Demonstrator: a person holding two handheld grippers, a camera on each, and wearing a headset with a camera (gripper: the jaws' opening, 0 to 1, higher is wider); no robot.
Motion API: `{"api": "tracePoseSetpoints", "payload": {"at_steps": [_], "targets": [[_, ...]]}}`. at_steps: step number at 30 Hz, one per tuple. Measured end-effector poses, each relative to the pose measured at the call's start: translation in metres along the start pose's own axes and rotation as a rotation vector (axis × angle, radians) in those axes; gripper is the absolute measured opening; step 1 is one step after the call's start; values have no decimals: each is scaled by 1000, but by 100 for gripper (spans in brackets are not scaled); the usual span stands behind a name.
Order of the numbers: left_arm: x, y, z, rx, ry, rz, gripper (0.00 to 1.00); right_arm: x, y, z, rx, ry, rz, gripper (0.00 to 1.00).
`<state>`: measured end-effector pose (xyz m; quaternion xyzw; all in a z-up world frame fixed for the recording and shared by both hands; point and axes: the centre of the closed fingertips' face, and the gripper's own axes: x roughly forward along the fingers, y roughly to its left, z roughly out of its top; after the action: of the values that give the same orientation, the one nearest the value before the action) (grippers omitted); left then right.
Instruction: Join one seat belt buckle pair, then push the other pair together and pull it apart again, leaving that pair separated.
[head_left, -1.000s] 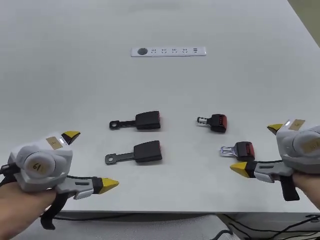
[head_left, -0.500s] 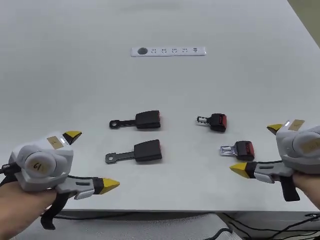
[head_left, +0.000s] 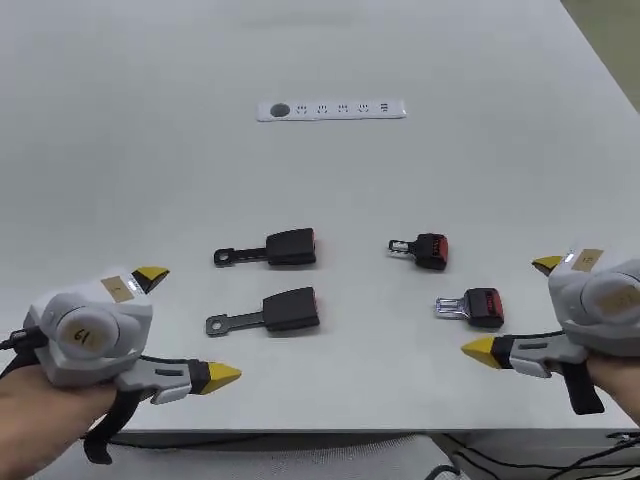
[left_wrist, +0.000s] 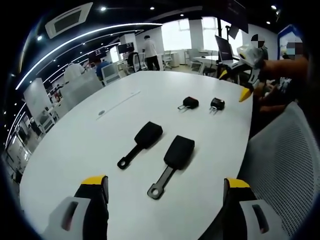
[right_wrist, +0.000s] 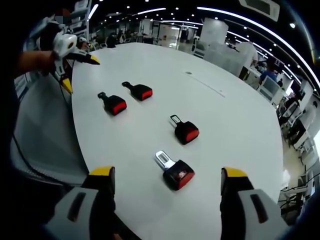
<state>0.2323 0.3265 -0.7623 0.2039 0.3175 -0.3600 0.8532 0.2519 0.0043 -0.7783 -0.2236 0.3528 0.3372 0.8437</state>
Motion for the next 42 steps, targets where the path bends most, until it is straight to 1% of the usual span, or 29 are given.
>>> {"api": "tracePoseSetpoints", "payload": {"at_steps": [2,4,6,9,12,15,16,20,22,23,24,25,27,29,30,32,33,34,37,39,42], "targets": [[3,1,0,14,6,-8,96,0,-3,-2,-12,8,-6,88],[8,2,2,22,4,-16,96,0,-6,-5,-43,17,-6,86],[13,0,5,29,1,-31,95,-1,-7,-4,-60,15,-7,82],[22,-5,9,60,11,-61,95,0,-9,-5,-69,24,2,81],[32,-7,11,101,30,-89,94,3,-12,-7,-96,42,12,81],[41,-7,13,121,44,-108,90,5,-15,-10,-142,65,25,79],[46,-7,13,130,57,-121,89,5,-16,-10,-149,69,25,79],[58,-9,16,166,81,-153,88,10,-18,-13,-211,94,65,77],[63,-9,16,178,90,-164,90,13,-18,-13,-243,106,88,76],[66,-11,17,189,95,-180,91,14,-17,-13,-252,110,105,75],[69,-13,16,195,105,-189,92,15,-15,-11,-264,112,122,74],[73,-14,13,206,125,-201,93,16,-13,-11,-269,114,138,74],[79,-16,9,229,152,-215,95,20,-9,-13,-292,131,181,76],[83,-19,11,242,157,-228,96,24,-6,-17,-331,157,208,77],[85,-21,11,247,161,-235,97,26,-6,-22,-351,181,222,77],[90,-23,9,261,175,-251,97,30,-5,-26,-388,202,236,78],[94,-24,10,269,179,-258,97,32,-3,-29,-400,215,254,78],[96,-24,10,272,183,-263,98,33,-4,-30,-407,220,254,78],[101,-27,12,277,189,-282,100,37,-1,-34,-436,241,299,80],[106,-28,12,277,195,-293,100,39,-1,-34,-455,246,316,80],[111,-29,12,282,204,-304,100,44,-5,-35,-467,260,324,79]]}}
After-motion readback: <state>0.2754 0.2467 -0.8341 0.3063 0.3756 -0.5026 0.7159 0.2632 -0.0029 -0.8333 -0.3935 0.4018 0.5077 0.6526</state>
